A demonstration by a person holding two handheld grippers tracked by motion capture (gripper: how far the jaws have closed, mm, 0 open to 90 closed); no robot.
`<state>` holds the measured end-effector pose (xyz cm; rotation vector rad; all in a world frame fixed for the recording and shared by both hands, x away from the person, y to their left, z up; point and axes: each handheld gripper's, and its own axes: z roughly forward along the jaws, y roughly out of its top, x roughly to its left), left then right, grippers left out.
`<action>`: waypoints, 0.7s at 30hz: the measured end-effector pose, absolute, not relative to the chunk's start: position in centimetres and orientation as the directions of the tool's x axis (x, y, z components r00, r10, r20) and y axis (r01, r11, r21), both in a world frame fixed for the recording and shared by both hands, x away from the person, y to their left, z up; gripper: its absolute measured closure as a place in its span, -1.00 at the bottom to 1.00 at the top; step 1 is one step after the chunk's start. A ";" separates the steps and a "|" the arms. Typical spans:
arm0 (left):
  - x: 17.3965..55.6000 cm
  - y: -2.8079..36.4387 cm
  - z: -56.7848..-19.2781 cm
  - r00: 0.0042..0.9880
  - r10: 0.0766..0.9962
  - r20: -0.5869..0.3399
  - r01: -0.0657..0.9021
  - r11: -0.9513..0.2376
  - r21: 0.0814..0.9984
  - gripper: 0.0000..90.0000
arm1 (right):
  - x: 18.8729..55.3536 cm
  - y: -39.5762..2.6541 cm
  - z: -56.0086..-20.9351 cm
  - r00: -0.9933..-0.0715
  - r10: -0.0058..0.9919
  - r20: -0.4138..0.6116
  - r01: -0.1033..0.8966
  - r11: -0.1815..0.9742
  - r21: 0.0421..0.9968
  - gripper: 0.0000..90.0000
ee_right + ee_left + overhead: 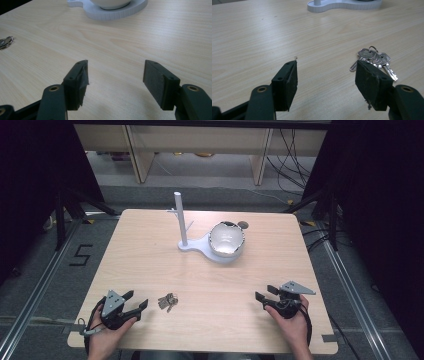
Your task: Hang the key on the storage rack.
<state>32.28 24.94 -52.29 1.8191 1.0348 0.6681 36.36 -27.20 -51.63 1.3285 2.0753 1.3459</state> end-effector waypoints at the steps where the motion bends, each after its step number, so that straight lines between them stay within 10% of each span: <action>1: 32.2 24.8 -52.3 0.492 0.870 0.026 0.382 -0.243 0.892 -0.24 | 36.3 -27.4 -51.6 -0.516 0.833 0.201 0.527 0.124 0.841 -0.16; 21: 35.3 20.8 -48.6 0.618 0.785 0.041 0.573 -0.486 0.660 -0.22 | 36.0 -27.0 -51.4 -0.503 0.834 0.228 0.555 0.109 0.825 -0.15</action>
